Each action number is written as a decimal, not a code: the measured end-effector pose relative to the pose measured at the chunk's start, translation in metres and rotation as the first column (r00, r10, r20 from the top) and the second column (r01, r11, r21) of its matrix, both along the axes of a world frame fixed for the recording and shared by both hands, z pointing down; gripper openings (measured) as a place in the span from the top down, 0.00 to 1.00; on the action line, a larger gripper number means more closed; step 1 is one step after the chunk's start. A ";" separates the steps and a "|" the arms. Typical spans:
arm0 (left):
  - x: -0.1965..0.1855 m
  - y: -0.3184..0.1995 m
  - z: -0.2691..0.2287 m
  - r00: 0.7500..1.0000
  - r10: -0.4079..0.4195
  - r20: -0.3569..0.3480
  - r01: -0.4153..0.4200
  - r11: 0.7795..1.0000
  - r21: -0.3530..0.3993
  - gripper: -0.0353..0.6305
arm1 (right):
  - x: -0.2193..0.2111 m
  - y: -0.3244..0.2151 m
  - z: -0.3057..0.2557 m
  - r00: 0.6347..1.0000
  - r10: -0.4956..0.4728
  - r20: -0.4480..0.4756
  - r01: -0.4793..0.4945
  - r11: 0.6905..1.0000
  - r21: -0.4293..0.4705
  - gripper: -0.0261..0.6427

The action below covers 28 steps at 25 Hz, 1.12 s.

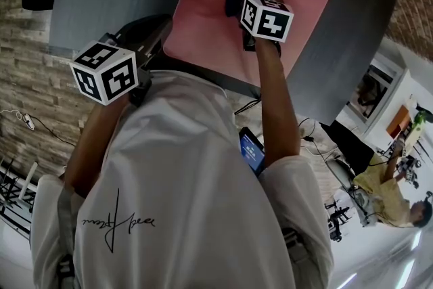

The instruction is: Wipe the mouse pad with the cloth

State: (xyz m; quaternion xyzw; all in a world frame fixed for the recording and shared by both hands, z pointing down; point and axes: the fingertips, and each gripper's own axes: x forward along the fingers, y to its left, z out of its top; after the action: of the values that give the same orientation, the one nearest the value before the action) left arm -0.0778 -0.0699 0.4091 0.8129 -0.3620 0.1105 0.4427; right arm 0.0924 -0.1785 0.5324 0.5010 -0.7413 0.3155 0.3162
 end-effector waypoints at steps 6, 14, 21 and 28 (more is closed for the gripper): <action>-0.001 0.003 0.001 1.000 0.008 -0.005 -0.008 1.000 0.007 0.94 | -0.017 0.013 0.003 1.000 -0.030 0.009 0.030 1.000 -0.003 0.81; 0.004 0.006 -0.008 0.999 0.026 -0.026 -0.025 0.999 0.033 0.94 | -0.028 0.035 0.000 0.997 -0.070 0.023 0.070 0.997 -0.020 0.81; 0.006 0.012 -0.011 0.999 0.029 -0.024 -0.027 0.999 0.045 0.94 | -0.031 0.066 -0.004 0.987 -0.156 0.033 0.157 0.987 -0.030 0.81; 0.018 0.016 -0.013 0.998 0.048 -0.031 -0.046 0.997 0.060 0.94 | -0.023 0.089 -0.023 0.987 -0.136 0.079 0.138 0.990 -0.009 0.81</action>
State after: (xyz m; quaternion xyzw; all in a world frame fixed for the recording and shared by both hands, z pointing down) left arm -0.0599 -0.0535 0.3963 0.8356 -0.3385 0.0969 0.4217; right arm 0.0696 -0.0899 0.5095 0.4337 -0.7835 0.3179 0.3115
